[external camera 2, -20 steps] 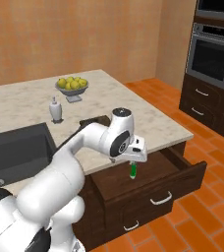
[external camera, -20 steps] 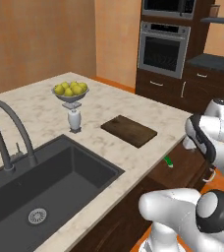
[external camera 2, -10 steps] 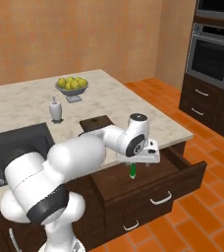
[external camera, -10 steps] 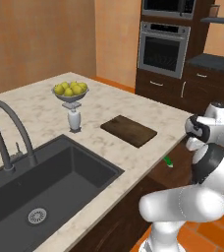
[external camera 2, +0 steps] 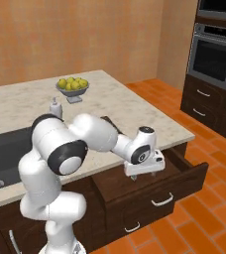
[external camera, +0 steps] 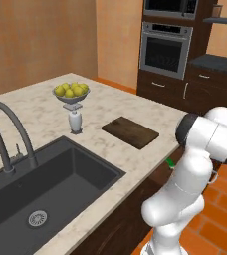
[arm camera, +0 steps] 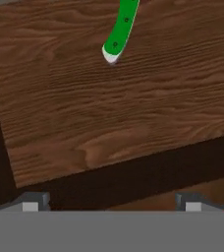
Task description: Pick up the knife from the drawer and place it on the cutting board. Then place the meat from the plate to the cutting board.
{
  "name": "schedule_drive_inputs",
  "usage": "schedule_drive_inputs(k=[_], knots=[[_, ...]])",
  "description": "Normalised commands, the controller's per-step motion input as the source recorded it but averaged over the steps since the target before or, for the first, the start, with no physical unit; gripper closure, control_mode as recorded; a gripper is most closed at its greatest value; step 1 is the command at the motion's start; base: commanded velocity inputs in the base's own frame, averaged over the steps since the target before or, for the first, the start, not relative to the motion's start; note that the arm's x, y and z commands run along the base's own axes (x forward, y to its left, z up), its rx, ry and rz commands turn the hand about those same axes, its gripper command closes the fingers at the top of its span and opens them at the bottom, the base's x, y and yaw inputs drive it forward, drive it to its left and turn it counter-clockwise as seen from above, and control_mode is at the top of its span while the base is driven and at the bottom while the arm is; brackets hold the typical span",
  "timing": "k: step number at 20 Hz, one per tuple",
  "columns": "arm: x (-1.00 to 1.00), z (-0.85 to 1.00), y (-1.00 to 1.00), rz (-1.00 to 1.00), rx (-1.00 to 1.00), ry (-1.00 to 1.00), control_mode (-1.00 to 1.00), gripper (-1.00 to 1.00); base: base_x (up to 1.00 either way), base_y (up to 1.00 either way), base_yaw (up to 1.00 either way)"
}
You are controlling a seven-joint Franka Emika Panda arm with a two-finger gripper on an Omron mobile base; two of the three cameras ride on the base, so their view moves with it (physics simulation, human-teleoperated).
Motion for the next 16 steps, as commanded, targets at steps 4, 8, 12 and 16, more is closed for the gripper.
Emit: schedule_drive_inputs(k=[4, 8, 12, 16], knots=[[-0.09, -0.93, -0.66, 0.20, 0.00, 0.19, -1.00, -1.00, 0.00, 0.00, 0.00], [-0.93, -0.57, -1.00, 0.06, 0.03, 0.08, -1.00, -1.00, 0.00, 0.00, 0.00], [-0.99, 0.02, -1.00, 0.02, 0.13, -0.03, -1.00, -1.00, 0.00, 0.00, 0.00], [-0.24, 0.19, -0.17, 0.09, 0.05, -0.03, -1.00, -1.00, 0.00, 0.00, 0.00]])
